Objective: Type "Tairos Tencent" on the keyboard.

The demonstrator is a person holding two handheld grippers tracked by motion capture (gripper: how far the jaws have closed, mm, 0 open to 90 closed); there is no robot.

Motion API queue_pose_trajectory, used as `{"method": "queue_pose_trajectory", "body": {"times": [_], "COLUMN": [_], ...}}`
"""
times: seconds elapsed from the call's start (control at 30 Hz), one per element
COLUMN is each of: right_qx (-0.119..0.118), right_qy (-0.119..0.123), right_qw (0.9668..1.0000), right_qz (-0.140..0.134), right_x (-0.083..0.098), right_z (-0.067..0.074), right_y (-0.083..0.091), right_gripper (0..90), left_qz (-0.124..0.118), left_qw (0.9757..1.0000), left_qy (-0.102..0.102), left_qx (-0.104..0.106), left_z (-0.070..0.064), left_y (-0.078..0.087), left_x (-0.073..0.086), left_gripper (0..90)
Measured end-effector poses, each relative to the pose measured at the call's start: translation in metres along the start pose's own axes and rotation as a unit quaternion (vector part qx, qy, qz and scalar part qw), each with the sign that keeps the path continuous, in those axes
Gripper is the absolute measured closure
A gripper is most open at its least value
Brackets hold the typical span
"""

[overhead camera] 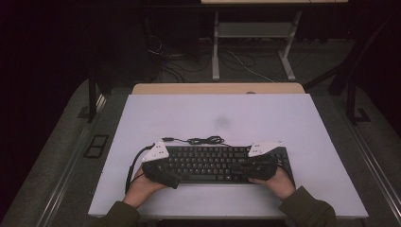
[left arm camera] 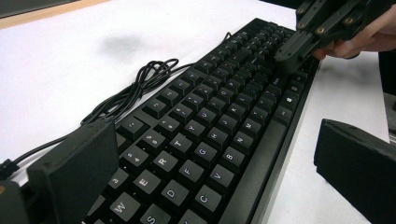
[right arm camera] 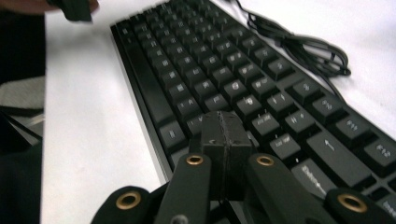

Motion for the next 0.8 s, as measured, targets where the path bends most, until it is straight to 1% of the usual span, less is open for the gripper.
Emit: {"method": "queue_pose_trajectory", "body": {"times": [0.07,0.17,0.27,0.7,0.8], "right_qx": [0.010,0.016,0.023,0.027,0.025], "right_qy": [0.002,0.003,-0.004,0.002,0.001], "right_qw": [0.9998,0.9996,0.9992,0.9987,0.9987], "right_qz": [0.016,0.023,0.032,0.042,0.043], "right_x": [0.0035,0.0049,0.0075,0.0092,0.0090], "right_z": [-0.0013,-0.0022,-0.0042,-0.0042,-0.0044], "right_y": [-0.0036,-0.0044,-0.0054,-0.0075,-0.0076], "right_gripper": [89.2,89.2,89.2,89.3,89.3], "left_qz": [0.001,0.001,0.002,-0.001,-0.006], "left_qw": [1.0000,1.0000,1.0000,1.0000,1.0000], "left_qy": [-0.002,-0.005,-0.006,-0.005,0.001], "left_qx": [0.000,0.001,0.001,-0.003,-0.005], "left_z": [-0.0001,-0.0007,-0.0008,0.0018,0.0043], "left_y": [-0.0007,-0.0018,-0.0024,-0.0026,-0.0017], "left_x": [-0.0006,-0.0016,-0.0024,-0.0059,-0.0083], "left_gripper": [0.0,0.0,0.0,0.0,0.0]}}
Point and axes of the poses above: each handheld gripper's, and its own axes: y roughly backward along the jaws, x roughly out of its underside, z roughly to its left, the point moved 6 cm from there along -y, roughly forward along the jaws, and after that the axes turned 13 degrees about z, right-handed, at the moved point
